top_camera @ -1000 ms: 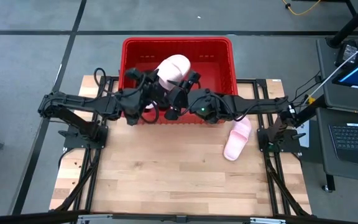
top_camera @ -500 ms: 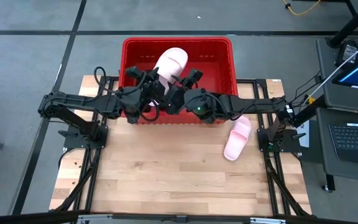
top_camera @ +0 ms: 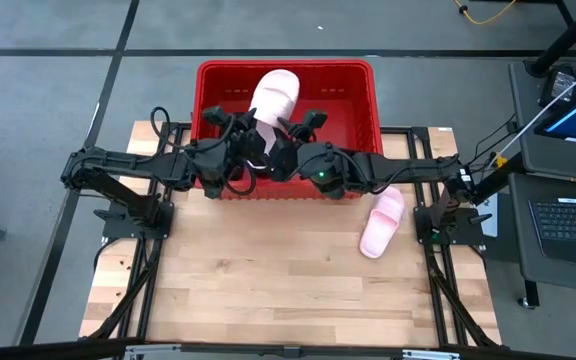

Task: Pick and place slides into bin
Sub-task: Put the left pink slide into the red container

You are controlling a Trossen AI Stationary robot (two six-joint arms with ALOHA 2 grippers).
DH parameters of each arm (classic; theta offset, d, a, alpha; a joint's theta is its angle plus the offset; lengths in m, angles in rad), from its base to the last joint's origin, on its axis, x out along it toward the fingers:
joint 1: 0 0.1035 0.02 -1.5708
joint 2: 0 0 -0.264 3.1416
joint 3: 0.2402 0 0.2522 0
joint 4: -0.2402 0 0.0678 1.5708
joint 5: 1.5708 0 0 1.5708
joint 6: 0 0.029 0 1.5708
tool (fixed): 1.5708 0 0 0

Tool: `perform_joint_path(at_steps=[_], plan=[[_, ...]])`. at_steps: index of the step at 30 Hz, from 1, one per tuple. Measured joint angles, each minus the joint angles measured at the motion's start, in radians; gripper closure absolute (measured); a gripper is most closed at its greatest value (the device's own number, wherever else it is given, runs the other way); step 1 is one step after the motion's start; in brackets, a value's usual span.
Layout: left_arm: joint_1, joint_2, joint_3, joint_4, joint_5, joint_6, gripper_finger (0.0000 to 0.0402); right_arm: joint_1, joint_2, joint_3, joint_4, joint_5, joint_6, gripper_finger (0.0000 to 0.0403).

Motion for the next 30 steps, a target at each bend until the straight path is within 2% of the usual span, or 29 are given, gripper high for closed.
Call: perform_joint_path(at_steps=[7, 17, 25, 30], plan=[[0.000, 0.000, 0.000, -0.010, 0.006, 0.004, 0.0398, 0.000, 0.000, 0.000, 0.000, 0.008, -0.027, 0.0311], [-0.007, -0.001, 0.000, -0.023, 0.013, 0.003, 0.0398, 0.000, 0.000, 0.000, 0.015, 0.029, -0.091, 0.0312], [-0.012, -0.001, 0.000, -0.093, 0.033, -0.072, 0.0398, 0.009, 0.000, -0.001, 0.063, 0.081, -0.174, 0.0313], [-0.024, -0.001, 0.000, -0.097, 0.075, -0.076, 0.0398, 0.008, 0.001, -0.001, 0.104, 0.097, -0.187, 0.0313]])
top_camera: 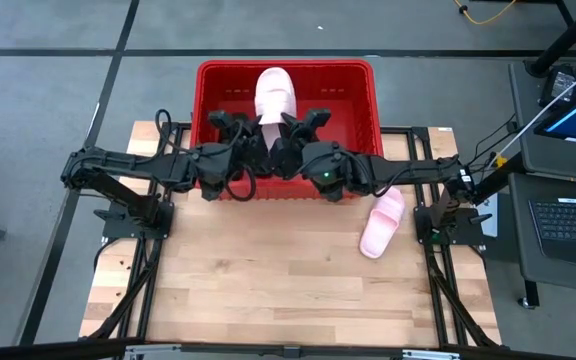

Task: Pick and place slides into bin
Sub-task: Put the left pink slide into the red container

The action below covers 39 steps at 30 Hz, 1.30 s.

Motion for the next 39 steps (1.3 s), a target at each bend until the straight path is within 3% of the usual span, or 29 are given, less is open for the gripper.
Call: perform_joint_path(at_steps=[6, 12, 23, 30, 39], plan=[[-0.003, -0.003, 0.000, -0.010, 0.000, 0.001, 0.0398, 0.003, 0.000, 0.000, 0.003, -0.001, -0.001, 0.0323], [-0.004, -0.003, 0.000, -0.026, 0.020, 0.003, 0.0398, 0.011, 0.000, 0.000, 0.003, 0.000, -0.004, 0.0389], [-0.007, -0.062, 0.000, -0.025, 0.067, 0.001, 0.0384, 0.012, 0.000, 0.000, 0.012, -0.002, 0.006, 0.0391], [-0.056, -0.114, 0.000, -0.038, 0.217, -0.038, 0.0346, 0.008, -0.001, 0.000, 0.057, 0.001, 0.002, 0.0391], [-0.129, -0.143, -0.001, -0.109, 0.143, -0.026, 0.0325, -0.011, -0.001, 0.000, 0.071, -0.002, 0.005, 0.0391]])
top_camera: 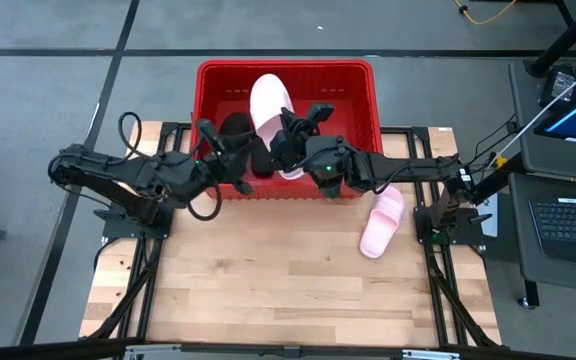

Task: Pick and place slides into bin
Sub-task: Put the left pink slide into the red container

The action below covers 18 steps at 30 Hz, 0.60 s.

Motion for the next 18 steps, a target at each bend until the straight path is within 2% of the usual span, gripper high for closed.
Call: perform_joint_path(at_steps=[3, 9, 15, 18], plan=[[-0.021, -0.022, 0.000, -0.040, -0.057, 0.003, 0.0325, -0.007, 0.000, 0.000, 0.002, 0.003, 0.001, 0.0391], [-0.048, -0.084, 0.000, -0.107, -0.059, 0.020, 0.0325, -0.051, 0.000, 0.000, 0.007, 0.037, 0.035, 0.0391], [-0.066, -0.161, 0.000, -0.136, -0.062, 0.029, 0.0333, -0.114, -0.002, 0.000, 0.002, 0.038, 0.126, 0.0391], [-0.071, -0.197, 0.000, -0.174, -0.062, 0.007, 0.0337, -0.146, -0.002, 0.000, -0.053, 0.010, 0.229, 0.0392]])
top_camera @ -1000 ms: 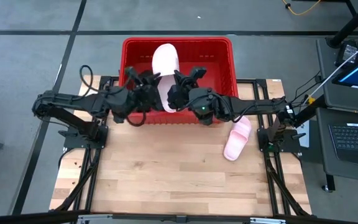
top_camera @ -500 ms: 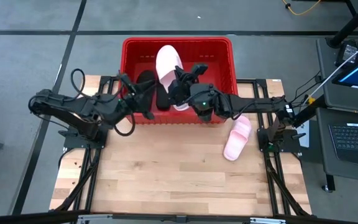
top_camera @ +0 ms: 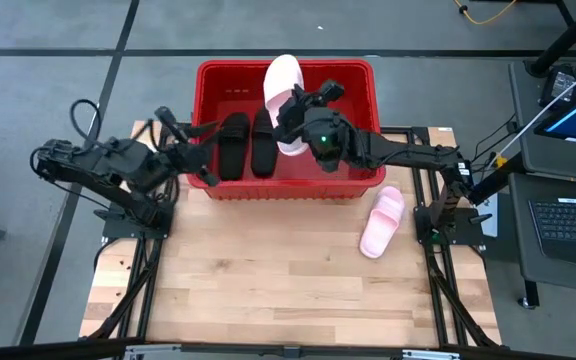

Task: Pick and place slides into bin
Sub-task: Put the left pink slide into the red container

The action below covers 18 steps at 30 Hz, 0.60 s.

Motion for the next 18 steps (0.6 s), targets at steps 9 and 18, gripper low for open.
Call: perform_joint_path(at_steps=[9, 18], plan=[[0.000, -0.071, 0.000, -0.075, 0.000, -0.049, 0.0343, -0.096, -0.002, 0.000, -0.300, -0.061, 0.377, 0.0392], [0.001, -0.079, 0.000, -0.075, 0.000, -0.058, 0.0343, -0.153, -0.003, -0.097, -0.417, -0.122, 0.533, 0.0392]])
